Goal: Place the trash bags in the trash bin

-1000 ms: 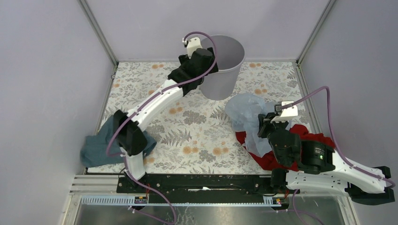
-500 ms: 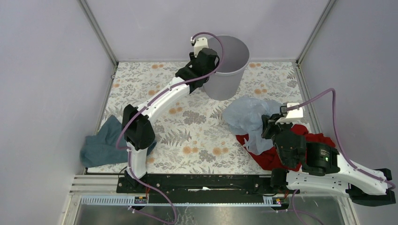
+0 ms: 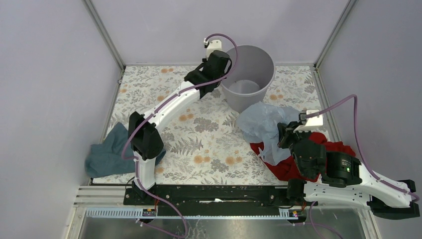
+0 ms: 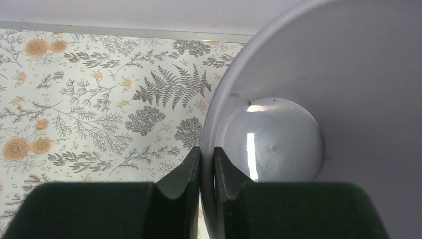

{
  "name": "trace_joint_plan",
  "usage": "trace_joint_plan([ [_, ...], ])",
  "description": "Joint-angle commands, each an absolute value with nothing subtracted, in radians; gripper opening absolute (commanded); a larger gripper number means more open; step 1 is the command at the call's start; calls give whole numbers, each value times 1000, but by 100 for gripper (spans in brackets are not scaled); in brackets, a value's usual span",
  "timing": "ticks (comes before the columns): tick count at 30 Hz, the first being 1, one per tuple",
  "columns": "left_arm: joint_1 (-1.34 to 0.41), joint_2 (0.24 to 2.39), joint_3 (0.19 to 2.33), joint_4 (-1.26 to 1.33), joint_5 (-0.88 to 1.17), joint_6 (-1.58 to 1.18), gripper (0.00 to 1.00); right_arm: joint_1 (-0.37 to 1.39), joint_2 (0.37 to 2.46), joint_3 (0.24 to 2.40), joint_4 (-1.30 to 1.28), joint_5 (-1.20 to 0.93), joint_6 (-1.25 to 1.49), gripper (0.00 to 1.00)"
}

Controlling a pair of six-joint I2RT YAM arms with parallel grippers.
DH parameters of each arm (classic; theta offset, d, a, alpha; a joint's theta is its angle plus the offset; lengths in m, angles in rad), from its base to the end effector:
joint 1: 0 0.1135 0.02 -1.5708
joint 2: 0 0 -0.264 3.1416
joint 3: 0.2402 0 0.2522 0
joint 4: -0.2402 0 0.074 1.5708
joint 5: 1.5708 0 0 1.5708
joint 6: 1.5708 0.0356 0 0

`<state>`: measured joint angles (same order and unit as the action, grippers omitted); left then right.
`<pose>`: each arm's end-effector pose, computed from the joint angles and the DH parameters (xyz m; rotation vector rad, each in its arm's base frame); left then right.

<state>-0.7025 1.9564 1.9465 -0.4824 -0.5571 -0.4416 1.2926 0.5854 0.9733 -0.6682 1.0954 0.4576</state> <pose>0.3607 -0.2807 0.3664 -0.0776 1.9858 -0.1636 0.0554 0.0786 0.3826 0.0220 1.7060 0.2898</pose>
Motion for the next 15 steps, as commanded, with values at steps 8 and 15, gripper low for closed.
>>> trace_joint_plan([
  [8, -678, 1759, 1927, -587, -517, -432, 0, 1287, 615, 1037, -676, 1098, 478, 0],
  [15, -669, 1430, 1584, -596, -502, -446, 0, 1288, 665, 1125, -583, 1184, 217, 0],
])
